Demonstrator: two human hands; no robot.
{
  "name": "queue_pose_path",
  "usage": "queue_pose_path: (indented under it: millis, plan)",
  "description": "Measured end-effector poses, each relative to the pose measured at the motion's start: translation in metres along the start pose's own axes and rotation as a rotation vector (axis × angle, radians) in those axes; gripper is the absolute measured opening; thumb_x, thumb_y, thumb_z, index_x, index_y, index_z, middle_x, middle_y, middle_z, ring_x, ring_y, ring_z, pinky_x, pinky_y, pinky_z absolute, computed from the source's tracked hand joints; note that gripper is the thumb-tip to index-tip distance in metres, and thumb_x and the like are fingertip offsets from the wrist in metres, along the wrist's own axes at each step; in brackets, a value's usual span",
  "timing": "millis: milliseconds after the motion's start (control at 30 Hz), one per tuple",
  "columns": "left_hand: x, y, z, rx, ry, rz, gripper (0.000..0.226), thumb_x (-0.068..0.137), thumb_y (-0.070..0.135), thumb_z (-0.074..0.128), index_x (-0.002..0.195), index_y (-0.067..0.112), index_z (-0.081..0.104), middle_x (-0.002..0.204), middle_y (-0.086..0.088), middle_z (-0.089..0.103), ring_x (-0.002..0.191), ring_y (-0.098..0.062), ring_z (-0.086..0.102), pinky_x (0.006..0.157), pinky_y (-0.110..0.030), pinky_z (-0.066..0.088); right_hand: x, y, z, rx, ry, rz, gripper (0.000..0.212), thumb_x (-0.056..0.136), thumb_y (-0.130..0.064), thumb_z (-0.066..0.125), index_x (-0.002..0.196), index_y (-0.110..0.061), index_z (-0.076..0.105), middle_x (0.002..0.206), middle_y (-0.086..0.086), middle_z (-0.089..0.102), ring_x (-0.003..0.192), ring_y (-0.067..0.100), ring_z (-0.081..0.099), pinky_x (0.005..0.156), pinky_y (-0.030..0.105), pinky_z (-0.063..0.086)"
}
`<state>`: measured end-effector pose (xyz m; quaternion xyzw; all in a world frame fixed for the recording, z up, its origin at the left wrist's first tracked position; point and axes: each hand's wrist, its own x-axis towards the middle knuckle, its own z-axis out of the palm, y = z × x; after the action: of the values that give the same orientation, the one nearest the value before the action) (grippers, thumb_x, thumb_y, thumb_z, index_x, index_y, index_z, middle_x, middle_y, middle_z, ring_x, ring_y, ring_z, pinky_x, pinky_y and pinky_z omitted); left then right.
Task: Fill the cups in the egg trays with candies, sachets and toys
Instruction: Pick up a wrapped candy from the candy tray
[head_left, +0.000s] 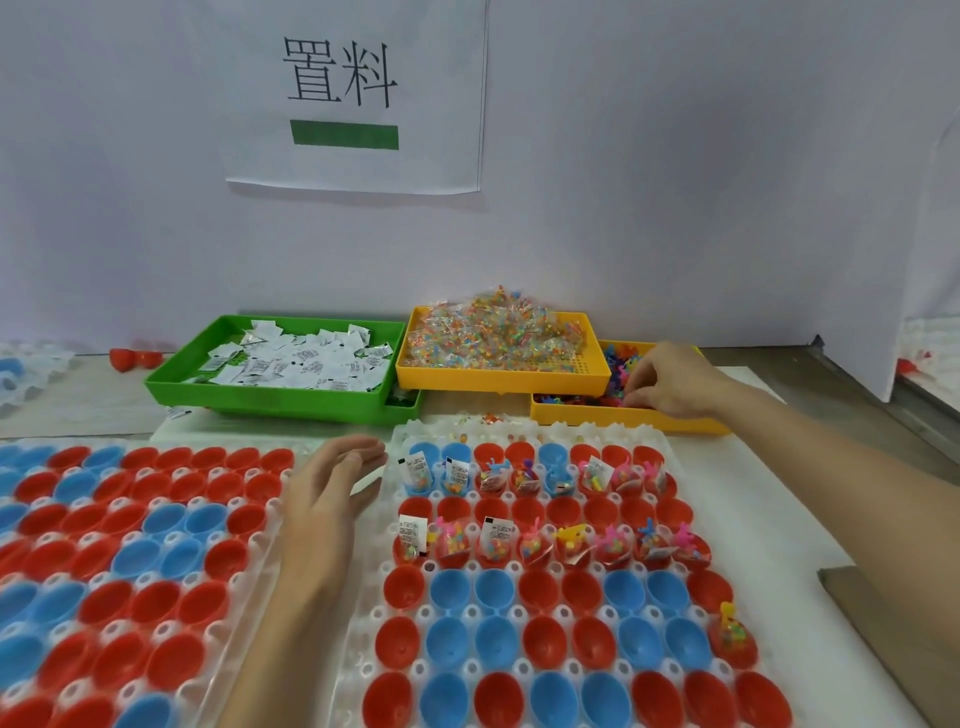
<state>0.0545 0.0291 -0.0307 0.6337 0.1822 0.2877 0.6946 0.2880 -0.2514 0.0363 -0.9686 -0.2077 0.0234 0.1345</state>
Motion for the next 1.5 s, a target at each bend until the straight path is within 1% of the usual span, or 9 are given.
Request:
queue_pose_path:
  millis: [233,367,600,767,933,1100,1267,1367,1500]
  plan:
    - [0.000,0.000,0.001,0.011,-0.007,0.019,0.025,0.101,0.005,0.042,0.110,0.007,0.066,0.110,-0.012,0.070,0.107,-0.021,0.066,0.084,-0.032,0.051,-0.041,0.003,0.006,0.264,0.456,0.013,0.012,0.094,-0.010,0.066,0.084,-0.006,0.072,0.083,0.006,0.068,0.075,0.017,0.057,0.070,0.026,0.040]
    - [0.000,0.000,0.001,0.034,-0.014,0.029,0.026,0.101,0.005,0.042,0.108,0.009,0.066,0.111,-0.012,0.069,0.109,-0.022,0.066,0.086,-0.034,0.051,-0.090,0.002,0.014,0.550,0.619,0.048,0.013,0.099,-0.013,0.058,0.087,-0.015,0.062,0.077,-0.004,0.066,0.068,0.008,0.062,0.060,0.014,0.046]
    - [-0.002,-0.001,-0.001,0.065,-0.034,0.037,0.028,0.102,0.006,0.040,0.110,0.009,0.066,0.112,-0.010,0.070,0.110,-0.021,0.065,0.085,-0.032,0.050,-0.155,-0.001,0.033,1.049,0.500,0.099,0.008,0.096,-0.009,0.061,0.094,-0.011,0.068,0.075,0.006,0.073,0.065,0.017,0.071,0.057,0.019,0.054]
    - [0.001,-0.004,-0.001,0.072,-0.043,0.058,0.028,0.101,0.004,0.041,0.104,0.012,0.068,0.110,-0.009,0.071,0.110,-0.022,0.065,0.087,-0.036,0.049,-0.167,-0.006,0.032,1.142,0.449,0.099,0.019,0.091,-0.009,0.064,0.102,-0.023,0.071,0.083,0.000,0.077,0.077,0.016,0.075,0.062,0.016,0.056]
    - [0.003,-0.005,-0.001,0.080,-0.053,0.068,0.030,0.100,0.004,0.040,0.102,0.013,0.068,0.109,-0.008,0.072,0.108,-0.020,0.066,0.084,-0.033,0.049,-0.176,-0.015,0.026,1.277,0.395,0.050,0.015,0.082,-0.022,0.067,0.087,-0.028,0.079,0.085,0.008,0.077,0.079,0.020,0.074,0.065,0.020,0.058]
    - [0.005,-0.008,-0.002,0.060,-0.046,0.067,0.030,0.099,0.003,0.040,0.102,0.012,0.068,0.110,-0.011,0.071,0.110,-0.023,0.066,0.086,-0.036,0.050,-0.179,-0.015,0.026,1.185,0.324,0.005,0.024,0.088,-0.003,0.068,0.084,-0.024,0.079,0.079,0.005,0.074,0.074,0.012,0.069,0.063,0.017,0.054]
    - [0.008,-0.010,-0.002,0.038,-0.043,0.063,0.029,0.097,0.003,0.040,0.102,0.009,0.067,0.107,-0.014,0.070,0.110,-0.028,0.065,0.087,-0.038,0.050,-0.190,-0.017,0.016,1.069,0.092,-0.159,0.032,0.087,-0.003,0.071,0.099,-0.031,0.079,0.082,0.003,0.073,0.074,0.009,0.068,0.071,0.017,0.054]
    - [0.008,-0.010,-0.002,0.020,-0.046,0.063,0.030,0.096,0.004,0.041,0.096,0.014,0.069,0.105,-0.015,0.070,0.108,-0.029,0.065,0.088,-0.042,0.050,-0.196,-0.023,0.013,0.947,0.008,-0.209,0.026,0.086,-0.007,0.073,0.091,-0.032,0.079,0.088,0.000,0.076,0.082,0.012,0.072,0.074,0.018,0.056]
    - [0.007,-0.008,-0.001,0.030,-0.061,0.075,0.028,0.092,0.010,0.044,0.093,0.019,0.071,0.106,-0.016,0.070,0.108,-0.028,0.066,0.089,-0.045,0.050,-0.199,-0.027,0.009,0.797,-0.026,-0.214,0.023,0.083,-0.006,0.077,0.081,-0.028,0.076,0.079,-0.001,0.074,0.073,0.013,0.070,0.070,0.020,0.055]
